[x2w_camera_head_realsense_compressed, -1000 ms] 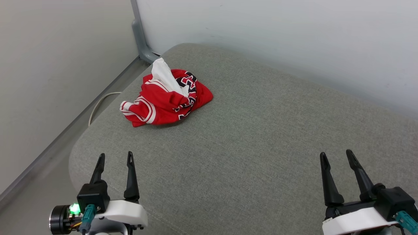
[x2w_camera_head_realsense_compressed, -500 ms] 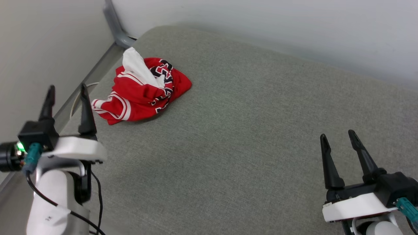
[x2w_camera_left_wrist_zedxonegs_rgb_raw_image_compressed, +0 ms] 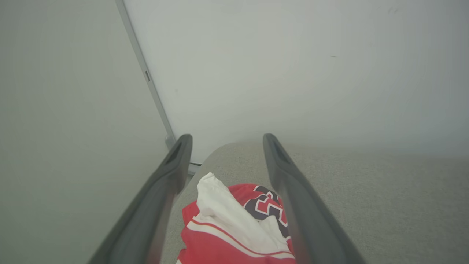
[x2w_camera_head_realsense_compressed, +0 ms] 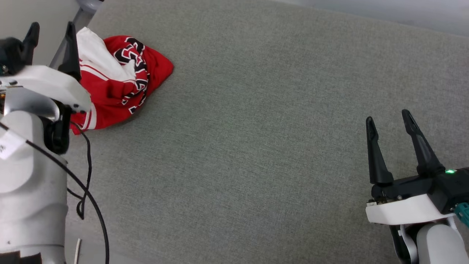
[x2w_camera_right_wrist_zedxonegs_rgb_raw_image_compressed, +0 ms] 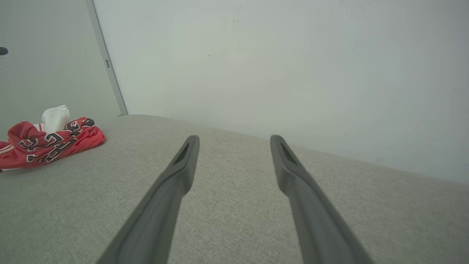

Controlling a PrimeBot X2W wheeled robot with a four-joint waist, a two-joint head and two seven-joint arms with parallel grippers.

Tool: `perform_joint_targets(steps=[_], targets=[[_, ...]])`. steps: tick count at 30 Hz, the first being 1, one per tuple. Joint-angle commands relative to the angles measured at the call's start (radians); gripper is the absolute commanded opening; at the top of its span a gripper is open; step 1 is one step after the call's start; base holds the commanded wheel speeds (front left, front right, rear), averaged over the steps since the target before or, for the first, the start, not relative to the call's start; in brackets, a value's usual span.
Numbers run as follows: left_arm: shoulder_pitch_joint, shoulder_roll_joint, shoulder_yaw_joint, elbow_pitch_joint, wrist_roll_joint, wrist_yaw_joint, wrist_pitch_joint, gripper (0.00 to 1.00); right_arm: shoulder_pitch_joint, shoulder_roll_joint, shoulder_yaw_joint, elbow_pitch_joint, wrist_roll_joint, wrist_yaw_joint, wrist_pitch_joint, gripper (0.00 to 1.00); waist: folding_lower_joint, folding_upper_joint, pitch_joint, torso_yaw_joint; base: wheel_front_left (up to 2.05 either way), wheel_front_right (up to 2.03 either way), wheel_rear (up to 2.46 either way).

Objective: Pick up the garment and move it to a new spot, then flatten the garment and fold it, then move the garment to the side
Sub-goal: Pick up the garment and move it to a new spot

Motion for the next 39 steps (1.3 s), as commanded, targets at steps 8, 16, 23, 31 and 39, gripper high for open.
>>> perform_joint_targets(steps=[8, 16, 23, 31, 39], targets=[[-0.14, 0.106, -0.178, 0.093, -0.27, -0.005, 0.339, 1.0, -0.06, 0.001, 0.003, -0.037, -0.036, -0.001, -0.002, 1.0, -0.0002, 0.0, 0.109, -0.039, 0.0, 0.0, 0.0], [-0.192, 0.205, -0.249, 0.146, -0.409, -0.005, 0.584, 1.0, -0.096, 0.001, 0.011, -0.061, -0.057, -0.001, -0.002, 1.0, -0.0002, 0.0, 0.169, -0.069, 0.0, 0.0, 0.0], [-0.209, 0.246, -0.283, 0.182, -0.498, -0.005, 0.756, 1.0, -0.122, -0.002, 0.012, -0.085, -0.068, -0.001, -0.002, 1.0, -0.0002, 0.0, 0.222, -0.102, 0.0, 0.0, 0.0], [-0.18, 0.235, -0.363, 0.239, -0.551, -0.006, 0.848, 1.0, -0.137, -0.008, 0.012, -0.108, -0.073, -0.001, -0.002, 1.0, -0.0002, 0.0, 0.263, -0.123, 0.0, 0.0, 0.0], [-0.151, 0.226, -0.463, 0.304, -0.571, -0.006, 0.842, 0.93, -0.136, -0.006, 0.016, -0.099, -0.064, -0.001, -0.002, 1.0, -0.0002, 0.0, 0.252, -0.131, 0.0, 0.0, 0.0]])
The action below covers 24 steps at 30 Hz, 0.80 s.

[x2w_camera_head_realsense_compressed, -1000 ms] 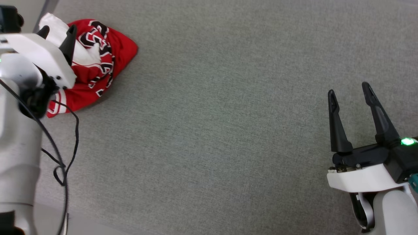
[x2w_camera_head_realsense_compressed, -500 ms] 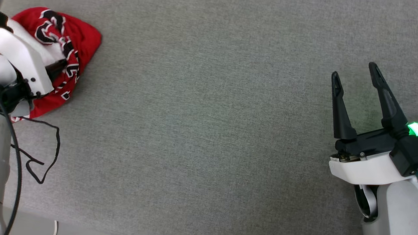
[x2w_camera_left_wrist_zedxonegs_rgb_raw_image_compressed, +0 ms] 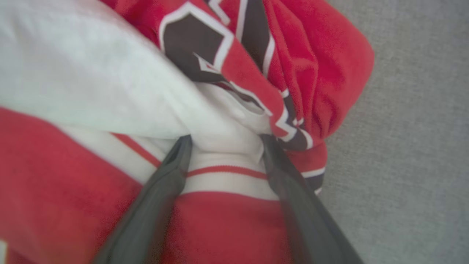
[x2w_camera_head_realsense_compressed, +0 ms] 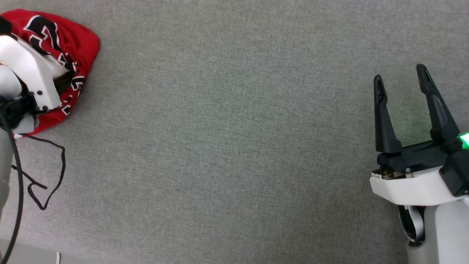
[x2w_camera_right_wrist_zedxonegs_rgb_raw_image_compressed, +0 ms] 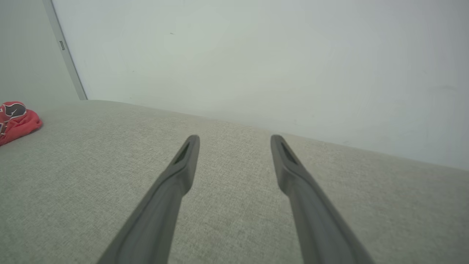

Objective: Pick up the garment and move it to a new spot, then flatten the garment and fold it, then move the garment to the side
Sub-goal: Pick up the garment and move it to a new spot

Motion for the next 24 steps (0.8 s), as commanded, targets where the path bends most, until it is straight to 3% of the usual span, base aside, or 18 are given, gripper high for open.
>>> perform_joint_targets(steps=[1, 2, 10, 24], targets=[[0.07, -0.036, -0.05, 0.044, 0.007, -0.001, 0.014, 0.32, -0.002, -0.001, 0.001, 0.001, 0.003, -0.001, -0.002, 1.0, 0.0, -0.0001, -0.013, 0.001, 0.0, 0.0, 0.0], [0.064, -0.026, -0.059, 0.046, 0.01, -0.001, 0.0, 0.0, 0.005, 0.0, 0.002, 0.002, 0.003, -0.001, -0.002, 1.0, 0.0, -0.0001, -0.023, 0.001, 0.0, 0.0, 0.0], [-0.016, 0.047, -0.15, -0.006, 0.034, 0.0, -0.13, 0.0, 0.06, 0.006, -0.001, 0.025, 0.031, -0.001, -0.002, 1.0, 0.0, -0.0001, -0.154, 0.015, 0.0, 0.0, 0.0], [-0.14, 0.107, -0.386, -0.266, 0.046, 0.0, -0.17, 0.0, 0.123, 0.007, -0.017, 0.042, 0.118, -0.001, -0.002, 1.0, 0.0, -0.0001, -0.297, 0.0, 0.0, 0.0, 0.0]])
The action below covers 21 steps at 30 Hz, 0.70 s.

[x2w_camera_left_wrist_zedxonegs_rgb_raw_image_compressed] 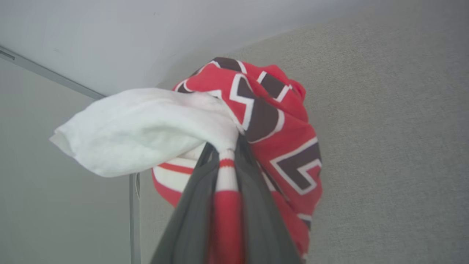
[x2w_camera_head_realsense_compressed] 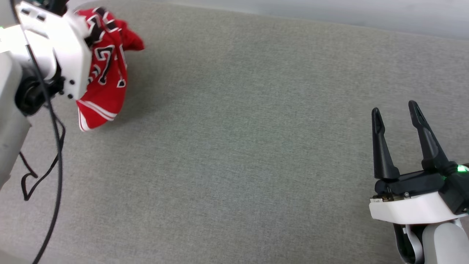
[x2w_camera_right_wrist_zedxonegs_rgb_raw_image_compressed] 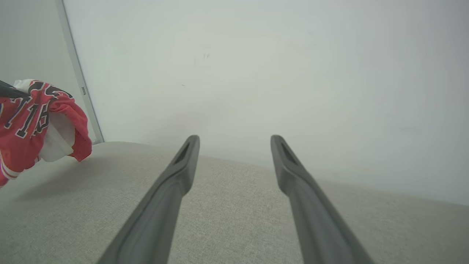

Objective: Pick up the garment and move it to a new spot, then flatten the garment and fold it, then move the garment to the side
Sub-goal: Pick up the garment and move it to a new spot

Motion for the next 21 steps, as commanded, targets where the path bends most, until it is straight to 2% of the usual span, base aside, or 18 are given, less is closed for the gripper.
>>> perform_joint_targets(steps=[1, 10, 21], targets=[[-0.024, -0.005, -0.019, -0.028, 0.008, 0.0, -0.008, 0.0, 0.009, 0.003, -0.002, 0.003, 0.008, -0.001, -0.002, 1.0, 0.0001, 0.0, -0.013, -0.018, 0.0, 0.0, 0.0], [-0.123, -0.046, -0.149, -0.219, 0.037, 0.0, 0.004, 0.0, -0.008, 0.003, -0.018, 0.002, 0.052, -0.001, -0.002, 1.0, 0.0001, 0.0, -0.011, -0.131, 0.0, 0.0, 0.0], [-0.208, -0.157, -0.395, -0.355, 0.031, 0.0, 0.009, 0.0, -0.023, 0.003, -0.039, 0.011, 0.103, -0.001, -0.002, 1.0, 0.0001, 0.0, 0.018, -0.279, 0.0, 0.0, 0.0]])
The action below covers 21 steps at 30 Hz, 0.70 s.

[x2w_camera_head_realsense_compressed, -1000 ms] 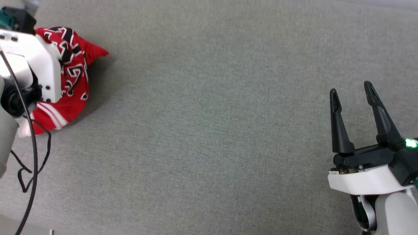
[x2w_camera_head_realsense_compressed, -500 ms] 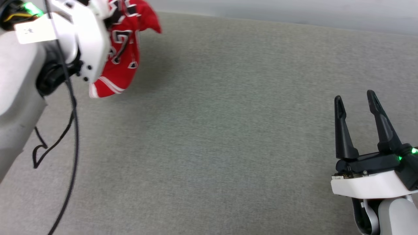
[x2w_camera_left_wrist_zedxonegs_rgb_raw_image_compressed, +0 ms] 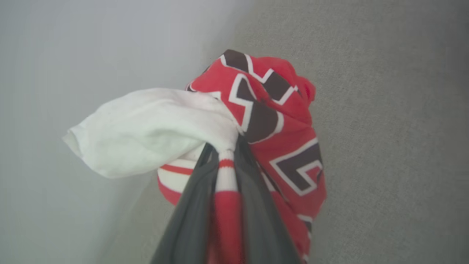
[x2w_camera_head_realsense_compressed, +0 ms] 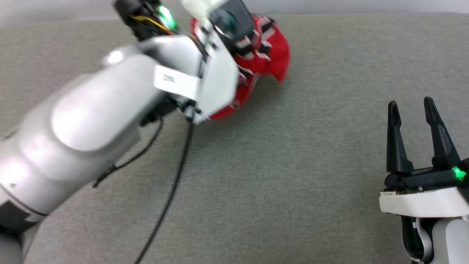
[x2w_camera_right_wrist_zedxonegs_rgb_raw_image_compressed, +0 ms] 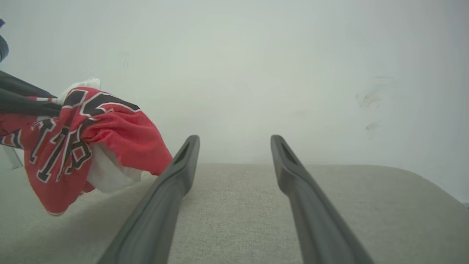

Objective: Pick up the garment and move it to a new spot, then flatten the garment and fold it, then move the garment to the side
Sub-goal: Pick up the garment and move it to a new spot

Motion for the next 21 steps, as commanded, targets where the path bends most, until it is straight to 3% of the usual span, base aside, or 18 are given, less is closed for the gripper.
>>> perform_joint_targets(steps=[1, 6, 10, 17, 21], targets=[[-0.01, -0.019, -0.035, -0.009, -0.01, 0.0, -0.013, 0.0, -0.012, 0.003, -0.002, 0.001, 0.009, -0.001, -0.002, 1.0, 0.0001, 0.0, 0.015, -0.039, 0.0, 0.0, 0.0], [0.024, -0.08, -0.136, -0.017, -0.025, 0.0, -0.031, 0.0, -0.022, 0.003, -0.001, -0.001, 0.022, -0.001, -0.002, 1.0, 0.0001, 0.0, 0.033, -0.077, 0.0, 0.0, 0.0], [0.061, -0.116, -0.153, -0.026, -0.016, 0.0, -0.013, 0.0, -0.026, 0.003, -0.005, -0.001, 0.027, -0.001, -0.002, 1.0, 0.0001, 0.0, 0.045, -0.087, 0.0, 0.0, 0.0], [0.31, -0.186, -0.154, -0.156, 0.117, 0.0, 0.223, 0.0, -0.048, 0.003, 0.002, 0.004, 0.034, -0.001, -0.002, 1.0, 0.0001, 0.0, 0.079, -0.098, 0.0, 0.0, 0.0], [0.426, -0.204, -0.156, -0.193, 0.121, 0.0, 0.301, 0.0, -0.063, 0.003, 0.009, 0.005, 0.038, -0.001, -0.002, 1.0, 0.0001, 0.0, 0.096, -0.099, 0.0, 0.0, 0.0]])
